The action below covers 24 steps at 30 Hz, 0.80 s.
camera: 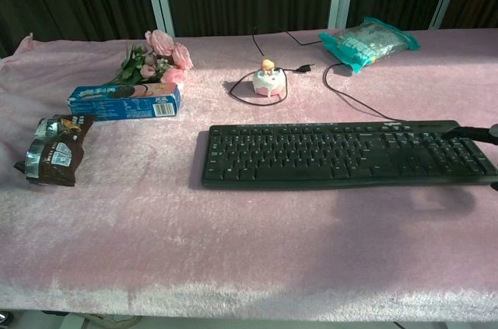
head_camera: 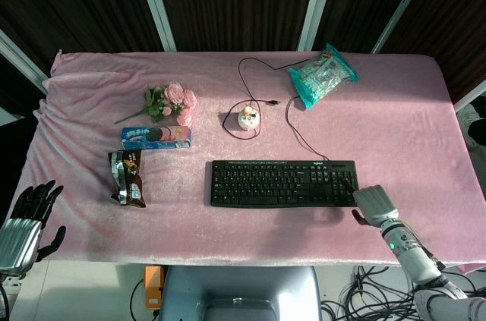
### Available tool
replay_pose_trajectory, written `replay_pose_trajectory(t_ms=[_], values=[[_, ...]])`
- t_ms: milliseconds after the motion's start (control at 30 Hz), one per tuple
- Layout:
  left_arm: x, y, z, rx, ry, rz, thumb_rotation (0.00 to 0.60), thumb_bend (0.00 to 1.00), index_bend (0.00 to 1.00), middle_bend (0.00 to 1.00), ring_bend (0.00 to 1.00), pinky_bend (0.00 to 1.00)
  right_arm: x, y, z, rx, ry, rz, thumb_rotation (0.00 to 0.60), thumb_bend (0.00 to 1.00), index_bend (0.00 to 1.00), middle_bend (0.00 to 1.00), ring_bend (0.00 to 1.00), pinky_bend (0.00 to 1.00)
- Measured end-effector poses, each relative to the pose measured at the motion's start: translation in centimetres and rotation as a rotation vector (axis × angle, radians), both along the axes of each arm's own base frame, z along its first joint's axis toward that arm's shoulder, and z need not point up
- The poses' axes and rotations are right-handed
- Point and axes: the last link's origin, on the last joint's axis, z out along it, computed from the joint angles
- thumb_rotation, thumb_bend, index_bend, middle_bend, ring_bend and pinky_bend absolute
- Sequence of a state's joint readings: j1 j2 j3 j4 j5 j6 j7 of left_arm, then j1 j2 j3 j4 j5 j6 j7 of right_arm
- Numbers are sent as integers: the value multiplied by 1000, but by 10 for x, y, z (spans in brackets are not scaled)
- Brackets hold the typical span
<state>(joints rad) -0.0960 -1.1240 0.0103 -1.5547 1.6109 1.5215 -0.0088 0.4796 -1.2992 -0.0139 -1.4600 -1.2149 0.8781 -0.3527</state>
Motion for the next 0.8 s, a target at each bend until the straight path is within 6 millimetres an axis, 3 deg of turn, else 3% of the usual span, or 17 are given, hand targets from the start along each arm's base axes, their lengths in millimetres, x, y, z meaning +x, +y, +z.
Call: replay_pose_trajectory(t_ms=[800], values=[[0, 3, 2, 2, -4, -1, 600, 438, 0, 0, 0, 0, -3, -2, -6, 15, 6, -15, 600, 534, 174, 998, 1000, 1000]])
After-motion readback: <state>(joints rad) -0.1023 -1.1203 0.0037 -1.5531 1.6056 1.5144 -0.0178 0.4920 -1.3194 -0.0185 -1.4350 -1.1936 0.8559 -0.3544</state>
